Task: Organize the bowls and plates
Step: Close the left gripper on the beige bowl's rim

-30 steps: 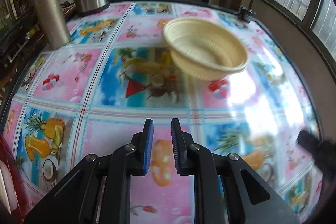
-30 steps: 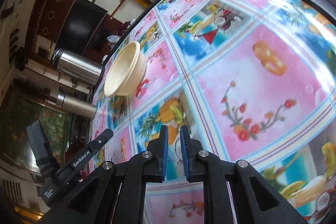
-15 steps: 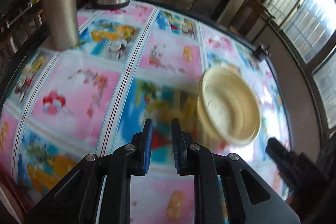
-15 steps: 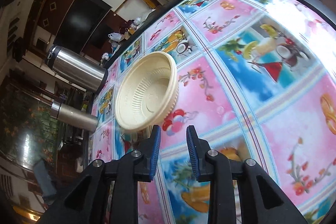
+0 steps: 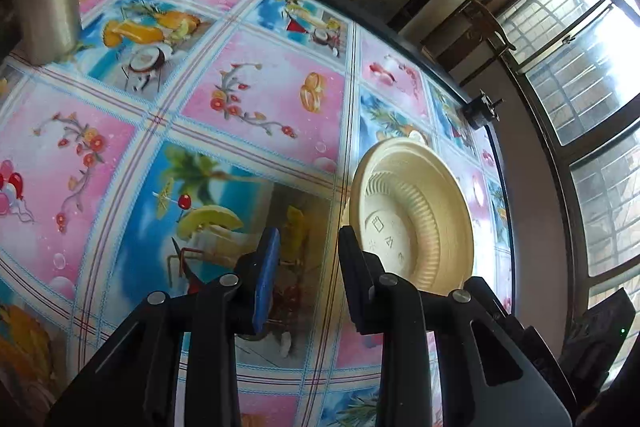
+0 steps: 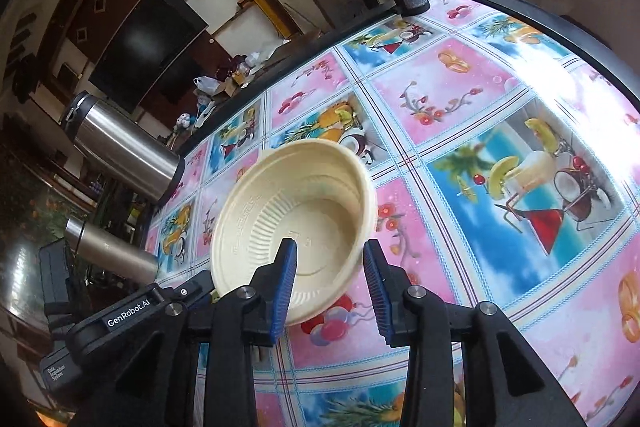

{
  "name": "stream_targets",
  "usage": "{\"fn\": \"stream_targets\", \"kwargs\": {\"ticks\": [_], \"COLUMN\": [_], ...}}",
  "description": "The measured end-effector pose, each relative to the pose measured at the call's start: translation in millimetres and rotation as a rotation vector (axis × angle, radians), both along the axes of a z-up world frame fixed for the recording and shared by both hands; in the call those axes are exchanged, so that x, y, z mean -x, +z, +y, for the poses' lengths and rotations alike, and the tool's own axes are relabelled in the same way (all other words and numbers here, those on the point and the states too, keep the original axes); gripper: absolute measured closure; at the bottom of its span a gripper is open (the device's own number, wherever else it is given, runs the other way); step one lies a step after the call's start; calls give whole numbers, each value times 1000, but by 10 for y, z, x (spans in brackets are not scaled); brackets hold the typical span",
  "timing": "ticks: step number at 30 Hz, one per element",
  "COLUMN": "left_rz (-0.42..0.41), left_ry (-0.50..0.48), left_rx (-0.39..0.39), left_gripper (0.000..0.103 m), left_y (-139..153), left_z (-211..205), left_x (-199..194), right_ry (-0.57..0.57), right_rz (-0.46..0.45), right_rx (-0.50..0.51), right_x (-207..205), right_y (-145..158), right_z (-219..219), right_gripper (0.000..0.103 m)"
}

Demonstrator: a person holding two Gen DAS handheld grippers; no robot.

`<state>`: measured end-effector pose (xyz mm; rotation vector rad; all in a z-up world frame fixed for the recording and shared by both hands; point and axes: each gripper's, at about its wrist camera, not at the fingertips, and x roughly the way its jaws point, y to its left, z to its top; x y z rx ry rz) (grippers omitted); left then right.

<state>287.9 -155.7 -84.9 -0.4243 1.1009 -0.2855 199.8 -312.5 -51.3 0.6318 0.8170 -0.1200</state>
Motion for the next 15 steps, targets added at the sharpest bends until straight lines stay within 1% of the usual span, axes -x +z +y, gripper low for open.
{"fn": "stream_targets", "kwargs": {"ticks": [1, 2, 5, 7, 10, 12, 13, 15], "left_rz": [1, 6, -4, 16, -14, -25, -30, -25], "left_ry": [-5, -7, -9, -27, -30, -30, -27, -34], "left_rx": [14, 49, 59, 83, 101, 152, 164, 187], "left_gripper": [76, 76, 74, 74, 74, 74, 74, 74], "left_y": [19, 30, 24, -33, -19, 23, 51, 63], "left_z": [6, 17, -43, -105, -124, -69, -43, -31], "left_x": [-8, -16, -36, -46, -33, -29, -25, -30], "right_ry": [1, -6, -33, -27, -20, -33, -39, -43], "right_rz": [3, 2, -3, 4, 17, 23, 25, 33], "right_rx": [10, 14, -3, -3, -19, -33, -39, -43], "right_x": [-4, 3, 14, -20, -69, -69, -68, -72], "right_y": [-9, -20, -54, -80, -156, -198, -222, -258], "right_z": [-7, -34, -127, -120, -93, -109, -121, -132], "right_gripper": [65, 65, 64, 63, 63, 63, 63, 70]}}
